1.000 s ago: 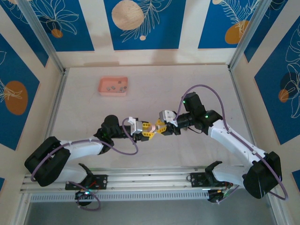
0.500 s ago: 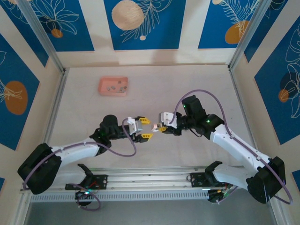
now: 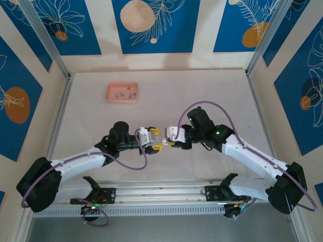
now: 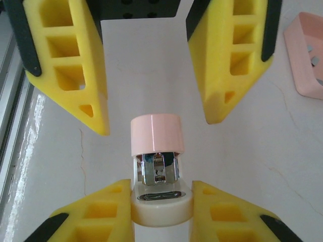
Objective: Load the staples into the stapler
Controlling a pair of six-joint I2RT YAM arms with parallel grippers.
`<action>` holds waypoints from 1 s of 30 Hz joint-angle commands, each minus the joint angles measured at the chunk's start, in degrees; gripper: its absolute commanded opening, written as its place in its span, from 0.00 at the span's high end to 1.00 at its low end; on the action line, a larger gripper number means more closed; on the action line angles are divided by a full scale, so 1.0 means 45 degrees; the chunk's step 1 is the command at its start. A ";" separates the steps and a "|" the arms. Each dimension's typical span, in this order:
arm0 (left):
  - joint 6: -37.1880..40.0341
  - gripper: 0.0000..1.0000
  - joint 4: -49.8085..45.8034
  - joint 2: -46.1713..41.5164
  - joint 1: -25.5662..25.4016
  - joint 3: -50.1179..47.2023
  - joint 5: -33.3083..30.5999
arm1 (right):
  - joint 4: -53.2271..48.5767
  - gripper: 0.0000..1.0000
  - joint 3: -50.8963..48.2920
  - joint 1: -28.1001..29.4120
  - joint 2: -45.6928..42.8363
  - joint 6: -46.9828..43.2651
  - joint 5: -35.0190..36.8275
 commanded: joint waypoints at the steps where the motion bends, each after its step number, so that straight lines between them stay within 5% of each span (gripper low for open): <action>1: 0.0321 0.44 -0.0167 0.0203 -0.0066 0.0543 0.0368 | -0.0117 0.88 0.0400 0.0181 0.0225 -0.0182 -0.0018; 13: 0.0203 0.56 -0.0231 0.0427 -0.0092 0.0642 0.0760 | 0.0488 0.88 0.0553 0.0443 0.0687 -0.0077 -0.0215; 26: 0.0253 0.82 -0.0563 0.0418 -0.0092 0.0714 0.0906 | 0.0831 0.87 0.0422 0.0324 0.0447 0.0304 -0.0214; 28: 0.0254 0.85 -0.0618 0.0362 -0.0096 0.0734 0.0655 | 0.0861 0.83 0.0264 0.0196 0.0222 0.0737 -0.0356; 30: 0.0290 0.88 -0.0608 0.0281 -0.0100 0.0719 0.0274 | 0.1203 0.67 -0.0108 -0.0013 -0.0192 0.1553 -0.0578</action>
